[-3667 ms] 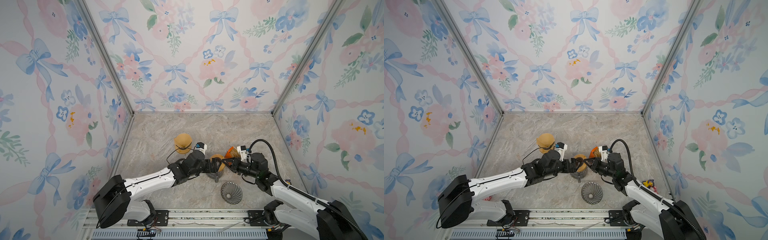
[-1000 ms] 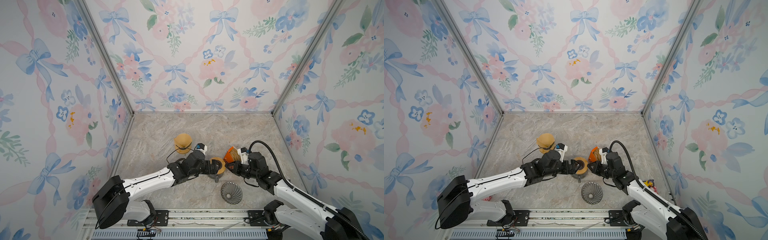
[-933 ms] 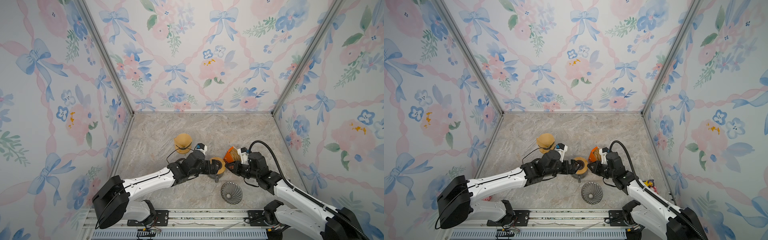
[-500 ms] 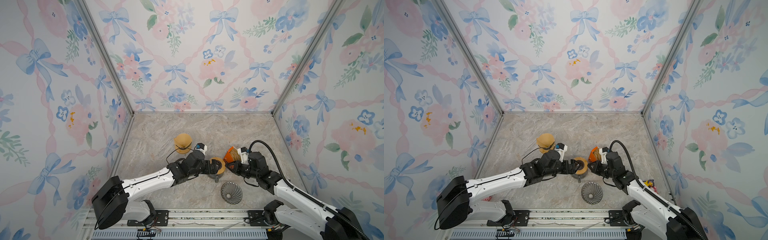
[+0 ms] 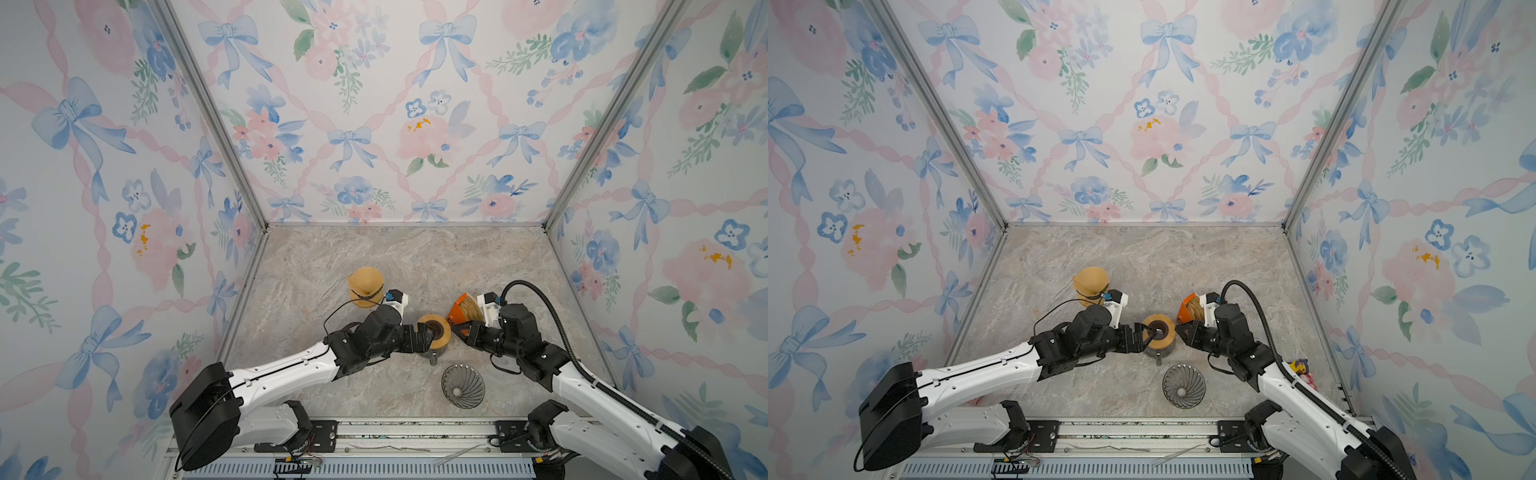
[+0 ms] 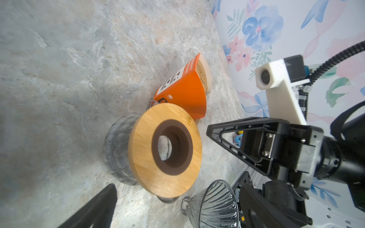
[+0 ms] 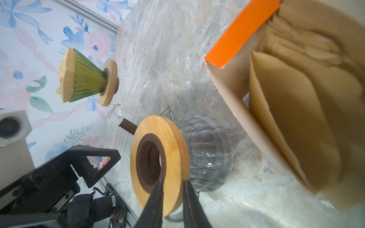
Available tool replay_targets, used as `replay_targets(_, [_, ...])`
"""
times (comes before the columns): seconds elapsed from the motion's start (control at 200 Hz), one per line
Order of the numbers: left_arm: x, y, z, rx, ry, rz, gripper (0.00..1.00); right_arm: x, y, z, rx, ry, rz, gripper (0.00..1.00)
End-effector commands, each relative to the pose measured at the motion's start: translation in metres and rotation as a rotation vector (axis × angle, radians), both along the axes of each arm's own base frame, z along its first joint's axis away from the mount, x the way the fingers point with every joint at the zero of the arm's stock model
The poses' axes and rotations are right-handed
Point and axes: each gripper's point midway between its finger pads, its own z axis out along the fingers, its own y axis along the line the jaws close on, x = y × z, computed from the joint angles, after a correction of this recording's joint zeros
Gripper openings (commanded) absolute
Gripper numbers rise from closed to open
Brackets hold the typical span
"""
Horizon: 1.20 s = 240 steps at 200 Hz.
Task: Place the coffee filter in the dripper
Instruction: 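Lower the coaster onto the glass pitcher's mouth and open the right gripper, then move the right gripper to the clear glass dripper and grasp its rim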
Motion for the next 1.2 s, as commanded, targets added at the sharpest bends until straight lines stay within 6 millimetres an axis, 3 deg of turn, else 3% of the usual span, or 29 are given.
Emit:
replay_targets(0.0, [-0.011,0.005,-0.004,0.03,-0.039,-0.033,0.98,-0.009,-0.005,0.008,-0.059,-0.027,0.019,0.23])
replay_targets(0.405, [-0.046,-0.011,0.004,-0.022,-0.098,-0.141,0.98,-0.048,-0.045,-0.003,-0.272,-0.003,-0.013,0.27])
replay_targets(0.7, [-0.053,-0.008,0.008,-0.09,-0.122,-0.146,0.98,-0.073,-0.068,-0.01,-0.307,0.014,-0.032,0.36])
replay_targets(1.195, [-0.056,0.008,0.001,-0.117,-0.087,-0.094,0.98,-0.093,-0.054,-0.036,-0.241,0.017,0.084,0.51])
